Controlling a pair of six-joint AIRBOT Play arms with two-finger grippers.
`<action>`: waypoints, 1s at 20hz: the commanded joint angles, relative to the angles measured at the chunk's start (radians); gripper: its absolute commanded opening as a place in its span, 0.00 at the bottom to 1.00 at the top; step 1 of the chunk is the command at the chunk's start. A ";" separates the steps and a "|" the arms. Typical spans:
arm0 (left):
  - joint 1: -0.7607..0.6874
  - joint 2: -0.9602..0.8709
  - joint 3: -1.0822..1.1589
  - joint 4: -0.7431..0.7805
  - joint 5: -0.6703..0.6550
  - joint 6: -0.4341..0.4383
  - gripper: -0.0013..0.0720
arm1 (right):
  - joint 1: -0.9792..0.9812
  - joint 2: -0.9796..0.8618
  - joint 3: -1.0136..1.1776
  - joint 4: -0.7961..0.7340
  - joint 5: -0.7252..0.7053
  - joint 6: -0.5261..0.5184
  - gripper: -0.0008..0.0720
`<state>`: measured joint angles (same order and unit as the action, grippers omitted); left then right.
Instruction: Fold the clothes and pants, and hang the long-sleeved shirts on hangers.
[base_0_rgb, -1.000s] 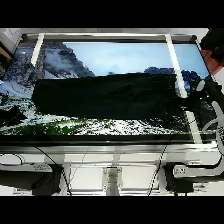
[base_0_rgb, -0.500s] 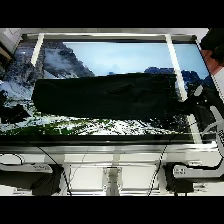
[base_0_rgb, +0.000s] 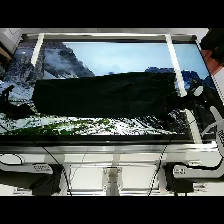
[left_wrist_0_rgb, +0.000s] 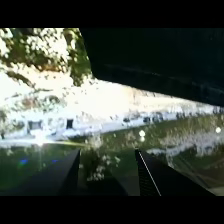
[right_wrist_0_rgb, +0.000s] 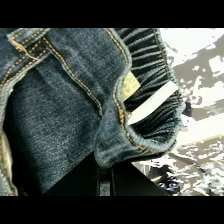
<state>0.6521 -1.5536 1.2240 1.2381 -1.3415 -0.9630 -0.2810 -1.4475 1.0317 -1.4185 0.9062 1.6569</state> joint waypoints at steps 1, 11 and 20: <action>-0.008 -0.005 0.000 -0.082 0.121 0.002 0.59 | 0.001 0.000 0.015 0.014 0.041 0.003 0.05; -0.011 -0.175 0.000 -0.185 0.152 -0.074 0.59 | 0.001 0.000 0.015 0.062 0.093 0.000 0.05; -0.035 -0.151 0.001 -0.481 0.163 0.019 0.05 | 0.001 0.000 0.015 0.062 0.099 -0.001 0.05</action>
<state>0.6250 -1.7210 1.2232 0.8661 -1.1675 -0.9703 -0.2810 -1.4475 1.0458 -1.3575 1.0004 1.6569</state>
